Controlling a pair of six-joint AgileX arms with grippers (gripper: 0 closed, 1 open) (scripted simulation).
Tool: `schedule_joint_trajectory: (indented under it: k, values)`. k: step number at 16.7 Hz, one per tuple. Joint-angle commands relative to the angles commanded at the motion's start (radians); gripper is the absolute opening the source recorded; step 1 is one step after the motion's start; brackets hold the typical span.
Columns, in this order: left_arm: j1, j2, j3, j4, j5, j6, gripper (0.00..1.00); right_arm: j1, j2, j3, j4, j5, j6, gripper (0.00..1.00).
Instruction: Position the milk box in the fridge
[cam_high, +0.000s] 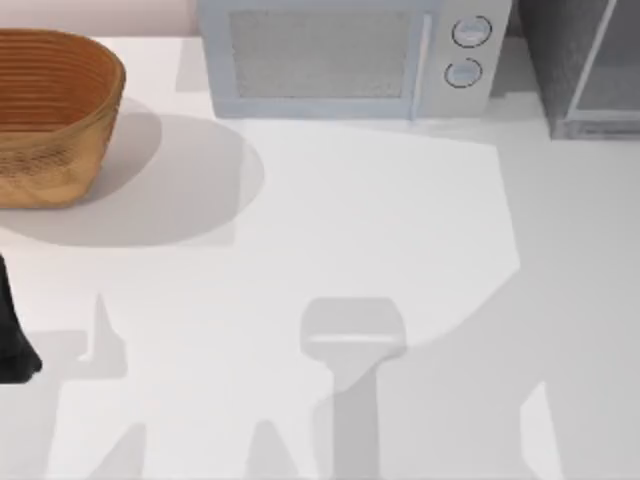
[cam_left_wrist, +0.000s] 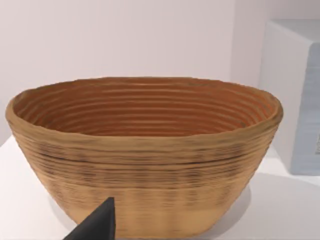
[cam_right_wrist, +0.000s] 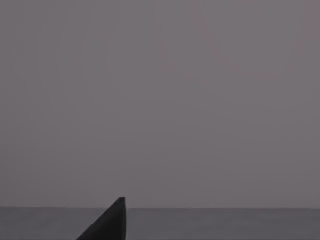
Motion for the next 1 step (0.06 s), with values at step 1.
schedule_joint_trajectory:
  k: [1]
  values:
    - [0.000,0.000,0.000,0.000,0.000,0.000,1.00,0.000,0.000,0.000,0.000,0.000,0.000,1.00]
